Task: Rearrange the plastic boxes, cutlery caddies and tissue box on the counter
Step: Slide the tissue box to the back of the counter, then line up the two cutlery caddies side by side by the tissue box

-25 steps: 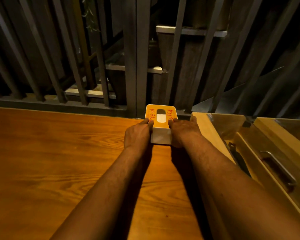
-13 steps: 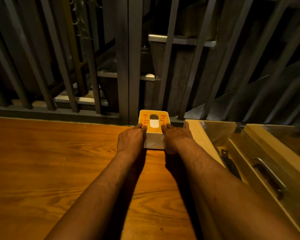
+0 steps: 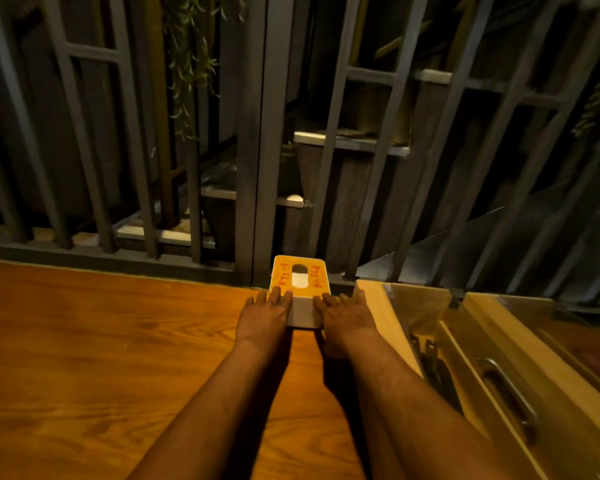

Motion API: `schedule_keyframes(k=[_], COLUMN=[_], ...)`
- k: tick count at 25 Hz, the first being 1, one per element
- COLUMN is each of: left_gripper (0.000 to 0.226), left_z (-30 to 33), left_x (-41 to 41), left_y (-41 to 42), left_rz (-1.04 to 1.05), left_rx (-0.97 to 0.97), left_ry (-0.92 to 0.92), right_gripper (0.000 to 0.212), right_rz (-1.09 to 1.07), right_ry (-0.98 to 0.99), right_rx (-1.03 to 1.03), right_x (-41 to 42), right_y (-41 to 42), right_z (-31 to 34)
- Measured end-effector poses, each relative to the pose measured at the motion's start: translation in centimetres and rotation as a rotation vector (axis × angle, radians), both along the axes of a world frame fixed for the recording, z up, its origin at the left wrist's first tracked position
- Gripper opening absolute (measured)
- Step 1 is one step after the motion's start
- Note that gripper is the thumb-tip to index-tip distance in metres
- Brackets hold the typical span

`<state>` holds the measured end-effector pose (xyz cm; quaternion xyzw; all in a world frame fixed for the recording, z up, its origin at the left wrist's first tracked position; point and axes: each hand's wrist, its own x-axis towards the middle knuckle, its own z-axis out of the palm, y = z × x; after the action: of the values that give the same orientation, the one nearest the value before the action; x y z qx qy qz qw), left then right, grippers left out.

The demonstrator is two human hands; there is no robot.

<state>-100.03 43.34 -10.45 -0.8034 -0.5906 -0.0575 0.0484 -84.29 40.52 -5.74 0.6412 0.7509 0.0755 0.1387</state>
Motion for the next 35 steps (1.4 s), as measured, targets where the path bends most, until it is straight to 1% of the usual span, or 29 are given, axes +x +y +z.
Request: schedule_keyframes(k=[3, 8, 10, 12, 14, 15, 17, 19, 21, 22, 23, 25, 26, 27, 29, 32, 35], left_gripper=[0.073, 0.079, 0.082, 0.086, 0.089, 0.085, 0.068, 0.053, 0.046, 0.044, 0.044, 0.047, 0.051, 0.057, 0.068, 0.075, 0.075], left_z=[0.1, -0.7, -0.4, 0.1, 1.0, 1.7, 3.1, 4.1, 4.9, 5.1, 5.0, 4.4, 3.8, 3.1, 2.1, 1.6, 1.7], left_x=[0.3, -0.2, -0.1, -0.3, -0.5, -0.4, 0.7, 2.8, 5.1, 6.1, 7.1, 9.1, 9.9, 10.5, 11.4, 12.2, 12.3], left_y=[1.5, 2.8, 2.6, 2.1, 0.6, -0.6, -5.0, -10.9, -16.9, -19.4, -21.4, -25.2, -26.6, -27.6, -28.7, -29.0, -28.5], left_rz=[0.011, 0.019, 0.014, 0.000, -0.024, -0.047, -0.118, -0.189, -0.240, -0.254, -0.267, -0.255, -0.242, -0.218, -0.160, -0.085, -0.018], left_rx=[-0.004, -0.031, -0.024, -0.013, -0.012, -0.012, 0.001, 0.036, 0.032, 0.019, 0.007, -0.040, -0.061, -0.077, -0.055, 0.024, 0.053], left_ry=[0.020, 0.011, 0.059, 0.110, 0.103, 0.068, -0.063, -0.242, -0.437, -0.509, -0.557, -0.593, -0.592, -0.575, -0.511, -0.405, -0.307], right_gripper=[0.096, 0.096, 0.098, 0.101, 0.099, 0.093, 0.075, 0.066, 0.070, 0.077, 0.086, 0.108, 0.115, 0.118, 0.113, 0.110, 0.107], right_rz=[-0.052, -0.078, -0.074, -0.052, -0.028, -0.036, -0.097, -0.161, -0.253, -0.308, -0.341, -0.298, -0.241, -0.179, -0.088, -0.041, -0.042], right_ry=[-0.006, 0.026, 0.051, 0.148, 0.307, 0.397, 0.548, 0.620, 0.681, 0.705, 0.724, 0.737, 0.744, 0.756, 0.747, 0.719, 0.712], right_rx=[-0.019, -0.041, -0.051, -0.014, 0.046, 0.062, 0.082, 0.130, 0.149, 0.114, 0.074, 0.006, 0.002, 0.024, 0.087, 0.141, 0.128], right_x=[-0.6, -0.9, -0.6, -0.3, 0.3, 0.7, 2.5, 6.0, 10.3, 12.5, 14.4, 17.3, 18.1, 18.7, 19.3, 19.9, 19.7], right_y=[2.1, 3.0, 2.8, 1.5, -1.0, -2.6, -7.2, -13.2, -20.0, -22.9, -25.2, -28.0, -28.6, -28.7, -28.2, -26.4, -25.1], right_z=[-0.6, -0.5, -0.2, 0.9, 2.4, 3.2, 4.4, 4.6, 4.2, 3.9, 3.8, 3.2, 2.5, 1.6, 0.1, -0.5, -0.9])
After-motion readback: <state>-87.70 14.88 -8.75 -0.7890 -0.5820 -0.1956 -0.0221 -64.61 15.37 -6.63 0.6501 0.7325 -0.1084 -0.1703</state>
